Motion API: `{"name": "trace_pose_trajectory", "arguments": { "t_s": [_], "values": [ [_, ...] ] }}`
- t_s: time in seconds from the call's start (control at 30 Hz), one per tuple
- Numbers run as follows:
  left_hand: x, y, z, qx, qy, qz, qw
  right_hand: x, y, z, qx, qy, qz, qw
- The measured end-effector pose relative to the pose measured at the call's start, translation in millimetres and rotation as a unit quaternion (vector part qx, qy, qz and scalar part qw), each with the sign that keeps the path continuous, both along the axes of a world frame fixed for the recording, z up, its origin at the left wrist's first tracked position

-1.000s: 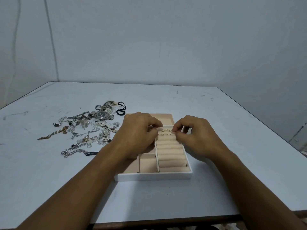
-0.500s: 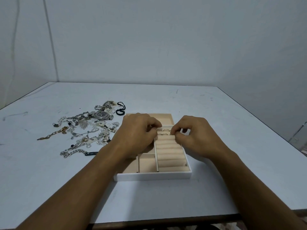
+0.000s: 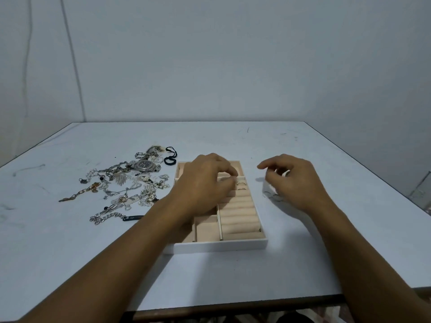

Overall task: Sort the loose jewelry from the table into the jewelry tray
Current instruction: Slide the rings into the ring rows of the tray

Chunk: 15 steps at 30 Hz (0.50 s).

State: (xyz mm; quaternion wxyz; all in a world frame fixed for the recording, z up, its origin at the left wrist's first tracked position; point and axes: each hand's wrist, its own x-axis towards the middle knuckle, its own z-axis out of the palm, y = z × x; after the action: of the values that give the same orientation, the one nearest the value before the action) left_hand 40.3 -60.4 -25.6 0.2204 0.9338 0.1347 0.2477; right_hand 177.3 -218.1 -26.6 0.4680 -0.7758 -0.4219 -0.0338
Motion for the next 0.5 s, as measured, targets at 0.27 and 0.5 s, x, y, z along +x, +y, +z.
{"name": "trace_pose_trajectory", "arguments": {
  "t_s": [0.27, 0.5],
  "values": [
    [46, -31, 13, 0.130, 0.150, -0.027, 0.980, 29, -25, 7, -0.153, 0.045, -0.074, 0.985],
    [66, -43, 6, 0.129, 0.218, -0.042, 0.966, 22, -47, 4, -0.201, 0.052, -0.059, 0.976]
  ]
}}
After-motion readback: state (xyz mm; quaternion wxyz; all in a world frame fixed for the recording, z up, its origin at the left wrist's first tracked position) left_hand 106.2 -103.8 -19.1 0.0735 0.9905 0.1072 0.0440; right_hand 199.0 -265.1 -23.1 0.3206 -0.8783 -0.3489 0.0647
